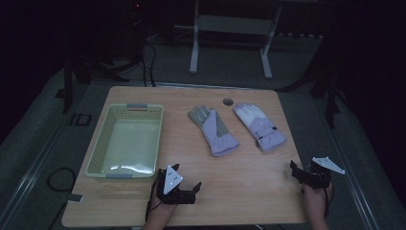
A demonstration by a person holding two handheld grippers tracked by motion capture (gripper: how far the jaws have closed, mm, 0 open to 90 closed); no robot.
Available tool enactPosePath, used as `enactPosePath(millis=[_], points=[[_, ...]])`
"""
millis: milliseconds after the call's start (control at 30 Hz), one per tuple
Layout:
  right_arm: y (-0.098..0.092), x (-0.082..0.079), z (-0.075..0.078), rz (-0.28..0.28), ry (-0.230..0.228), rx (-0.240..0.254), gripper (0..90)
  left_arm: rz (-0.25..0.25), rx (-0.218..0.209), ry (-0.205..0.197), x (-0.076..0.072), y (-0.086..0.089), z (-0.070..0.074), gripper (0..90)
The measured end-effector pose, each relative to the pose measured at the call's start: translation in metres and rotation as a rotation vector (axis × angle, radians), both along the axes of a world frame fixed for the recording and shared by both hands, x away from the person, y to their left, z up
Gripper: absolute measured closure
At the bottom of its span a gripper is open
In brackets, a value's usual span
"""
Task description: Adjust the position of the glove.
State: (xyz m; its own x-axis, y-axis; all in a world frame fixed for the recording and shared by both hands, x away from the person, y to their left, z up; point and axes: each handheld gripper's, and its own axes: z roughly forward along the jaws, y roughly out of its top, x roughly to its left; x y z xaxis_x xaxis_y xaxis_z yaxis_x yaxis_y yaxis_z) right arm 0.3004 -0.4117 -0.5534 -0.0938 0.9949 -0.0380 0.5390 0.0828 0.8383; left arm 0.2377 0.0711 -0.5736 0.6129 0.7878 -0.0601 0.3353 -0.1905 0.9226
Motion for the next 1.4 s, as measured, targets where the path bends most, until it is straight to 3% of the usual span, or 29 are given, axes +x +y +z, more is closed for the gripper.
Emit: enactPosePath(millis=[167, 300, 467, 567, 700, 933, 1033, 1167, 1400], points=[[0.001, 0.0, 0.0, 0.013, 0.004, -0.009, 14.1, 0.001, 0.003, 0.0, 0.0, 0.0, 0.0, 0.5], [0.006, 0.0, -0.001, 0.032, 0.018, -0.043, 14.0, 0.001, 0.002, 0.003, 0.0, 0.0, 0.0, 0.5], [0.005, 0.001, 0.001, 0.039, 0.014, -0.026, 13.6, 0.0, 0.003, 0.001, 0.0, 0.0, 0.0, 0.5], [0.003, 0.005, 0.004, 0.052, 0.044, 0.008, 13.4, 0.003, 0.0, 0.0, 0.0, 0.0, 0.0, 0.5], [0.005, 0.01, 0.008, 0.058, 0.077, -0.013, 13.4, 0.002, 0.0, 0.0, 0.0, 0.0, 0.0, 0.5], [0.015, 0.021, 0.039, 0.09, 0.068, -0.018, 11.9, -0.002, 0.002, -0.001, 0.0, 0.0, 0.0, 0.5], [0.025, 0.031, 0.059, 0.134, 0.074, 0.035, 15.4, -0.002, -0.002, 0.0, 0.0, 0.0, 0.0, 0.5], [0.039, 0.039, 0.074, 0.149, 0.055, 0.029, 15.8, -0.004, -0.003, 0.002, 0.0, 0.0, 0.0, 0.5], [0.085, 0.054, 0.098, 0.315, 0.018, -0.016, 13.5, -0.005, -0.004, 0.0, 0.0, 0.0, 0.0, 0.5]])
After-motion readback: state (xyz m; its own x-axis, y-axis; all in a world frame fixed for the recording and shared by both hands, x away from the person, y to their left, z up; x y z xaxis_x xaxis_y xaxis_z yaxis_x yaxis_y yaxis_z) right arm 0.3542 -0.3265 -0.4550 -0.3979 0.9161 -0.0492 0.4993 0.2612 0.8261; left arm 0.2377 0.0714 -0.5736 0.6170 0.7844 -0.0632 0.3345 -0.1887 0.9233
